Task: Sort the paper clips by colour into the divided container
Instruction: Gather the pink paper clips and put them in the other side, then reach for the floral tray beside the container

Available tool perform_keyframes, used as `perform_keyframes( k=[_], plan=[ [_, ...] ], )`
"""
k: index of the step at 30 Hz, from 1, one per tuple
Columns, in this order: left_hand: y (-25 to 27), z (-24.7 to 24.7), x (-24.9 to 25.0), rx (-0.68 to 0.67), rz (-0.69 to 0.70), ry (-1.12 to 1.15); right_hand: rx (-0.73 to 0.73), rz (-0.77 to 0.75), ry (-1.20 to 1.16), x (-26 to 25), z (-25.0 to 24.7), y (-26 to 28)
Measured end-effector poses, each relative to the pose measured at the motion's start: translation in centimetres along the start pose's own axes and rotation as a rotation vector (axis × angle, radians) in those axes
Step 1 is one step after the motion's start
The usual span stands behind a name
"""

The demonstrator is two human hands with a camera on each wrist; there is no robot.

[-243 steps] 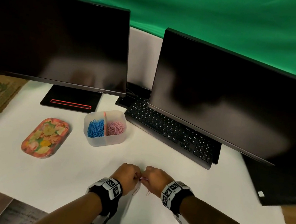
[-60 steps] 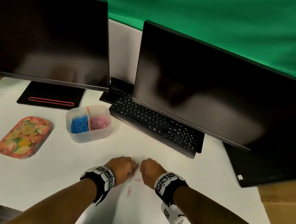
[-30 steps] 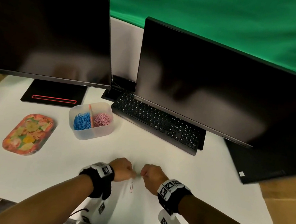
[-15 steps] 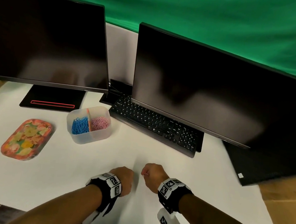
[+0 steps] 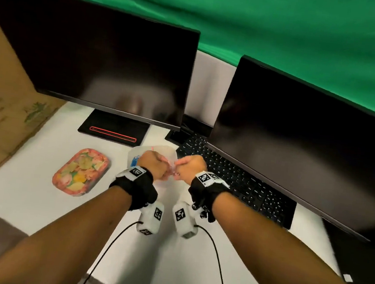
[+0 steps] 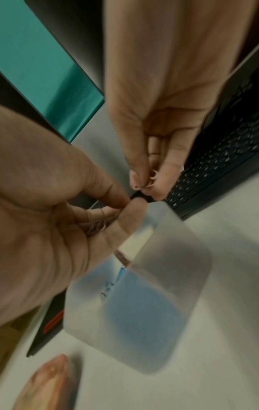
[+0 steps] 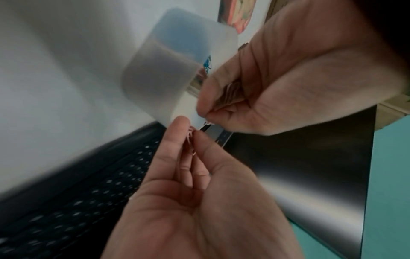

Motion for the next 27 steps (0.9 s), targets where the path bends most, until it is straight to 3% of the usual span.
perform_keyframes(
  k=[4,8,12,15,18,20,24,27],
  plan=[
    [-0.9,-1.1,1.8,0.039,0.060,-0.338,-0.036,-0.085,0.174,-3.4,1.2,-1.3],
    [-3.9,-1.7,0.5,0.042,0.004,-0.301,-0.012,-0.069,0.331,-4.0,1.3,-1.8],
    [-3.9,-2.6,2.0,0.037,0.079,-0.201,0.036,-0.172,0.309,-4.7,0.5,-1.0],
    [-3.8,-6.2,2.8,0.145,0.163,-0.125,0.036,-0.241,0.152,-3.3,-0.8,0.2],
    [-4.2,-12.3,1.3,0.311,0.265,-0.371,0.053,-0.302,0.294,-0.2,-2.2,1.6],
    [-4.8,-15.9,-2.0,0.365,0.173,-0.623,0.069,-0.340,0.471,2.6,-3.1,2.8],
    [-5.6,-18.4,-10.6,0.212,-0.143,-0.977,-0.096,-0.265,0.570,10.2,-2.2,4.2],
    [-5.6,-18.6,-12.8,0.186,-0.136,-1.042,-0.161,-0.250,0.561,13.1,-1.7,5.4]
  ],
)
Point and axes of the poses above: each hand's wrist, its own y-axis away from the middle knuckle, its own z-axis out of the palm, x = y × z, the point moved 10 cm from there along -y, towards the middle knuckle, and after that the axes turned 8 degrees about x, right-handed, at the moved point
